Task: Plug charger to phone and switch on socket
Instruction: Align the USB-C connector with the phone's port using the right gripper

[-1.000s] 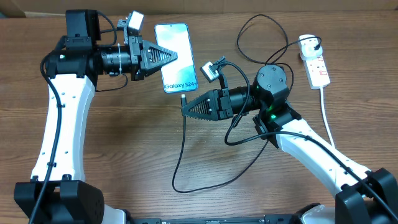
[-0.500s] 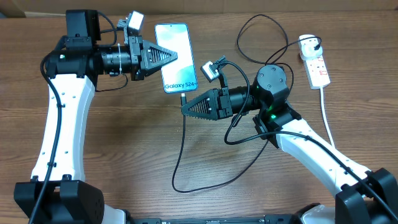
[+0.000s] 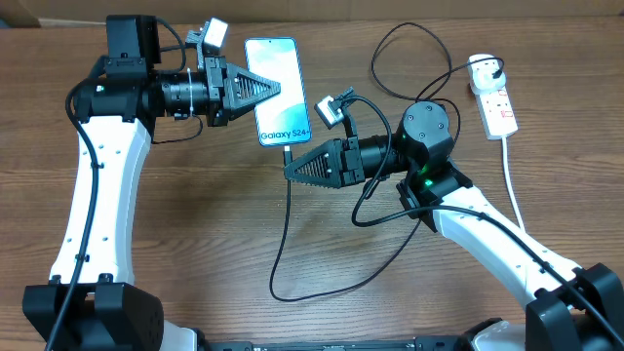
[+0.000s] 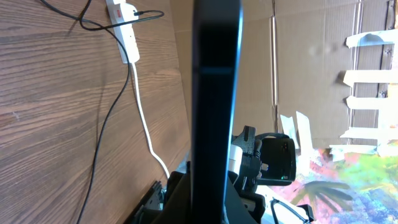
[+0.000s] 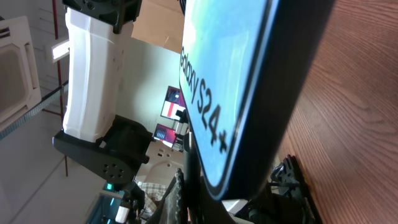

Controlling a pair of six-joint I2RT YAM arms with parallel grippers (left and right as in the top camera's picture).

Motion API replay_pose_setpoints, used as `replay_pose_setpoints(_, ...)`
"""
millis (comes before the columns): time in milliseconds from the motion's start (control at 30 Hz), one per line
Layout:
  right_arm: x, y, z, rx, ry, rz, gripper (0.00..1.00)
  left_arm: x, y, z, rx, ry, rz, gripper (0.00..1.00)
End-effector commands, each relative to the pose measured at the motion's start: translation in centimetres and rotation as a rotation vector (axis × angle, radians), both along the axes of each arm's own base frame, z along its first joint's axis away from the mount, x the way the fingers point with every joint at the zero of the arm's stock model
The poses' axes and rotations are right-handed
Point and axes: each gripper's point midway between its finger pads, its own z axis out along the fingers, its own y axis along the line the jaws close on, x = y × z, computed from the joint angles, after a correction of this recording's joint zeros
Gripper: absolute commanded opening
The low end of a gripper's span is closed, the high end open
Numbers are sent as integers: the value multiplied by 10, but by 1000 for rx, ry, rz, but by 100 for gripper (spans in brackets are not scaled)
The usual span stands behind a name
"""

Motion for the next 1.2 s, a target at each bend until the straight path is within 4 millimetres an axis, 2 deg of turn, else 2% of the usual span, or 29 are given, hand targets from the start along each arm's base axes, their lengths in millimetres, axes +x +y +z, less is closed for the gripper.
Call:
replay_pose_setpoints(0,-3,-1,16,23,-41,-4,4,-6,-5,12,-41,-7,-35,4)
replay_pose_setpoints(1167,3,0,17,23,-13,-39,4,-9,-6,16,-65,-17,-59,4)
